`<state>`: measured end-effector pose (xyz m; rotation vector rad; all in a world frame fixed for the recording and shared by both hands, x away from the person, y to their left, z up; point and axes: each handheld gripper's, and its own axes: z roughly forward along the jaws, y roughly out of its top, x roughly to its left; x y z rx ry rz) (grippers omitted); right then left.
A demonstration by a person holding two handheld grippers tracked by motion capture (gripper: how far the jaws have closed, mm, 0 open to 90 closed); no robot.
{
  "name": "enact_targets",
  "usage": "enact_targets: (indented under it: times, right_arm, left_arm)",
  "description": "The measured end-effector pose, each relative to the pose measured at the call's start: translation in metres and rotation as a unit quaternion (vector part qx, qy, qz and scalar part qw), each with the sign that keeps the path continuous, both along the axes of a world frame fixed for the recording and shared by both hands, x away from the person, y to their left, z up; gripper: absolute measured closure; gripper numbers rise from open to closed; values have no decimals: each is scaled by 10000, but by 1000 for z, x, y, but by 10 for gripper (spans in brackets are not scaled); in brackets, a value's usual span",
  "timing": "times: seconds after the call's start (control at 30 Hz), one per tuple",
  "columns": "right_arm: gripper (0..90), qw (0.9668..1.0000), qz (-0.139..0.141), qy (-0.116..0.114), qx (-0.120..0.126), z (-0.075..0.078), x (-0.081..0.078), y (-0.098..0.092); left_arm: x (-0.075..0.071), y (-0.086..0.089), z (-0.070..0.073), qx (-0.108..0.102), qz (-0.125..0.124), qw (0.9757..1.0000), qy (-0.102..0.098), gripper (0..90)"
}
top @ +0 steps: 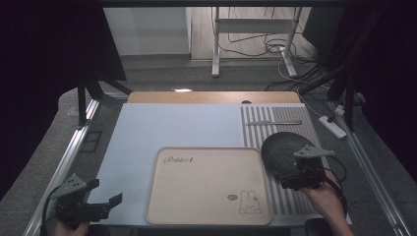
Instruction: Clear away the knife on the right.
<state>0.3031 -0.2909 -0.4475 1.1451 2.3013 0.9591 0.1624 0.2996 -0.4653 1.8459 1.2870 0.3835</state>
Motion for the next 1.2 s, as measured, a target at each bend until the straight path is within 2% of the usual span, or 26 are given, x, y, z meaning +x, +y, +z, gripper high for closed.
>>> enact_targets:
  times: [0.37,0.53,0.67,0.87,0.97,1.2]
  right_arm:
    - [9,9999,-168,12,-38,-5,25,-2]
    - [9,9997,-231,85,-70,-6,37,-4]
    - [9,9996,-268,11,18,-5,44,-4]
    - [9,9996,-284,-44,53,-6,57,-4]
    - [9,9996,-282,-30,-12,-8,64,-4]
    - [9,9991,-422,36,-37,-10,82,-6]
  left_arm:
    - [1,-2,0,70,-29,10000,41,4]
    - [2,-2,0,82,-44,9999,68,5]
    - [3,-3,-1,115,-44,9999,112,7]
    - [4,-8,-1,351,-110,9992,168,15]
    - [3,-11,0,439,-210,9988,109,15]
    - [3,-9,-1,327,-231,9992,98,14]
